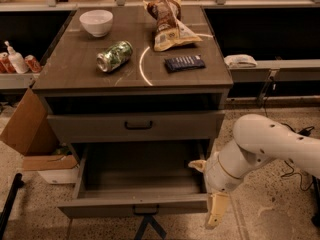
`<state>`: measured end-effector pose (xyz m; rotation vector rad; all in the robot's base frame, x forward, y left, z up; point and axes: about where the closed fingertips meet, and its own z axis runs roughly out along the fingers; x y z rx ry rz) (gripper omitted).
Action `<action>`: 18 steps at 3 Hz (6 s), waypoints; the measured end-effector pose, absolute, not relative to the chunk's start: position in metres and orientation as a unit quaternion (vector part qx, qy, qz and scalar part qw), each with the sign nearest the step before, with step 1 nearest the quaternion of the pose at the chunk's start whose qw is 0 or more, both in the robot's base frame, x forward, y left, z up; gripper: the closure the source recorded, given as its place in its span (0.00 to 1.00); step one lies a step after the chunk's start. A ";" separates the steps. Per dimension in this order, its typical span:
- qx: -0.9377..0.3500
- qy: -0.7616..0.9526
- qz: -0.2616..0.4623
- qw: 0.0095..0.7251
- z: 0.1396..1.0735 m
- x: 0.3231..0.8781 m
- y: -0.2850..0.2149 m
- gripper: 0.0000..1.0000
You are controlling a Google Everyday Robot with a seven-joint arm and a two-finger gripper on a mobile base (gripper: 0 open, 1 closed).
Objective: Close middle drawer
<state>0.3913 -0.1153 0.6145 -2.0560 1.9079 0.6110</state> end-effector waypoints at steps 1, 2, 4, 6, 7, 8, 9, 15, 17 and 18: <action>-0.710 0.658 0.211 0.135 0.614 0.391 -0.115 0.00; -0.712 0.653 0.218 0.139 0.608 0.391 -0.116 0.00; -0.740 0.623 0.216 0.133 0.537 0.375 -0.114 0.40; -0.739 0.633 0.199 0.122 0.479 0.369 -0.122 0.86; -0.731 0.646 0.184 0.126 0.457 0.368 -0.125 1.00; -0.718 0.662 0.169 0.135 0.436 0.367 -0.126 1.00; -0.708 0.671 0.167 0.143 0.420 0.370 -0.124 1.00; -0.631 0.747 0.134 0.159 0.365 0.430 -0.114 1.00; -0.626 0.751 0.127 0.167 0.364 0.438 -0.118 1.00; -0.621 0.753 0.117 0.181 0.363 0.450 -0.120 1.00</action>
Offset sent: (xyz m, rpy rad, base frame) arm 0.0005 -0.0017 -0.0135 0.0383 0.0032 0.0238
